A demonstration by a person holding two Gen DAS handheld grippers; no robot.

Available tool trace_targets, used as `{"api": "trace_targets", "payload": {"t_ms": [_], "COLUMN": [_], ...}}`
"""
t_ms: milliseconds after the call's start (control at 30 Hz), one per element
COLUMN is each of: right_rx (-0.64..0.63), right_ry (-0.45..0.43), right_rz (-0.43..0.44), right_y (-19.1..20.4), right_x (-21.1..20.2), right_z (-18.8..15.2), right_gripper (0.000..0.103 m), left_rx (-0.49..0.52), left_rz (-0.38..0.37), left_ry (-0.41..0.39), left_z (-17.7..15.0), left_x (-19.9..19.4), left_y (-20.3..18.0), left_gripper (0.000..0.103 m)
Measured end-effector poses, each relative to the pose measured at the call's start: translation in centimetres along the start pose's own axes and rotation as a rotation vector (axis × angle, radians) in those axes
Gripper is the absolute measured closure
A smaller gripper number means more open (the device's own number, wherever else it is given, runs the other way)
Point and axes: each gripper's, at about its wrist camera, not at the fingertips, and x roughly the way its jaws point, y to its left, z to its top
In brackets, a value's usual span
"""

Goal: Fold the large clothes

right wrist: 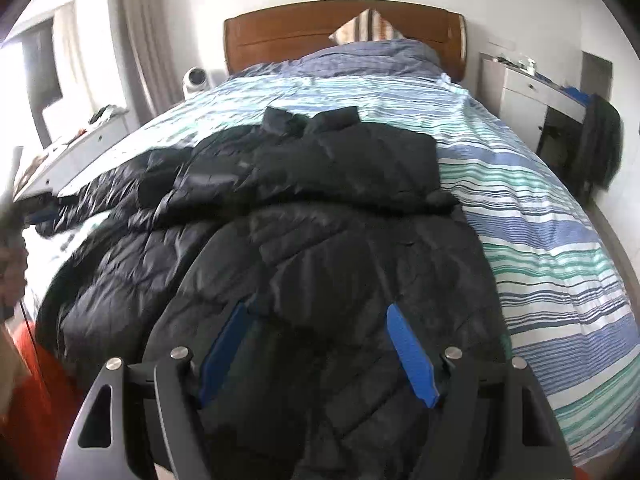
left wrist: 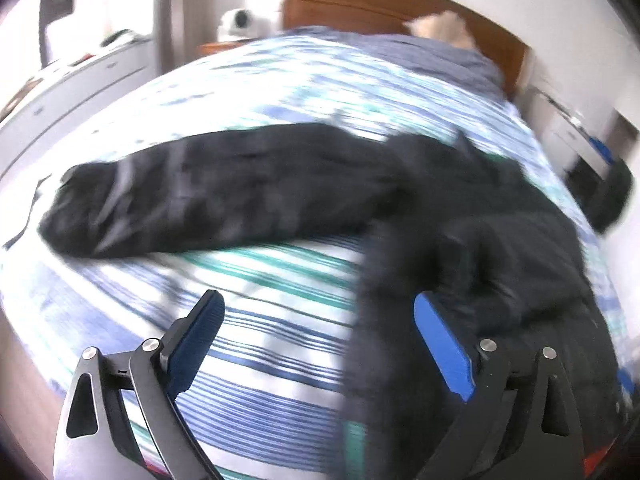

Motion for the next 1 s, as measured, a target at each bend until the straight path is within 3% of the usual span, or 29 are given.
{"api": "trace_targets", "payload": {"t_ms": [267,400,567,633,667,700,767,800,867,1000], "right_rx": [-0.048,-0.06,-0.078,-0.087,-0.09,-0.094,-0.099,-0.1,-0.098,-0.094], "right_ry": [-0.005,0.015,0.039,0.046,0.048,0.05,0.052,0.053,0.055,0.052], "right_rz": [0.029,0.041,0.056,0.064,0.067,0.069,0.078,0.082,0.089,0.098], "right_y": [1.9,2.6,3.6,3.9,4.0,4.1,4.4,4.5,4.6,4.6], "right_x": [-0.3,0.1,0.6,0.7,0.7,0.7,0.7,0.7,0.7,0.4], "right_z": [-0.1,-0.4,-0.7,-0.8,-0.9,-1.0,-1.1,-1.2,-1.3,-1.3], "right_gripper": [0.028,0.028,0.028,0.028,0.028,0.028,0.028,0.028,0.028,0.028], "left_rx": [-0.403,-0.541,-0.624,-0.649,-0.652,-0.649,-0.64,-0.634,-0.59,-0.429], "left_rz": [0.18,0.215,0.227,0.236,0.248,0.26,0.25,0.237,0.25,0.283], "left_ry": [0.014,0.049,0.017,-0.014,-0.026,-0.033,-0.039,-0.047,-0.061,-0.143], "left_z": [2.8,3.7,4.1,4.2,4.3,4.2,4.1,4.0,4.4,6.1], "left_x": [4.2,6.9,7.6,7.7,7.6,7.7,7.5,7.2,6.5,3.4], "left_y": [14.0,19.3,21.7,22.0,22.1,22.1,22.4,22.2,21.4,17.6], "left_gripper": [0.007,0.007,0.007,0.012,0.026,0.048,0.082,0.09,0.095,0.097]}}
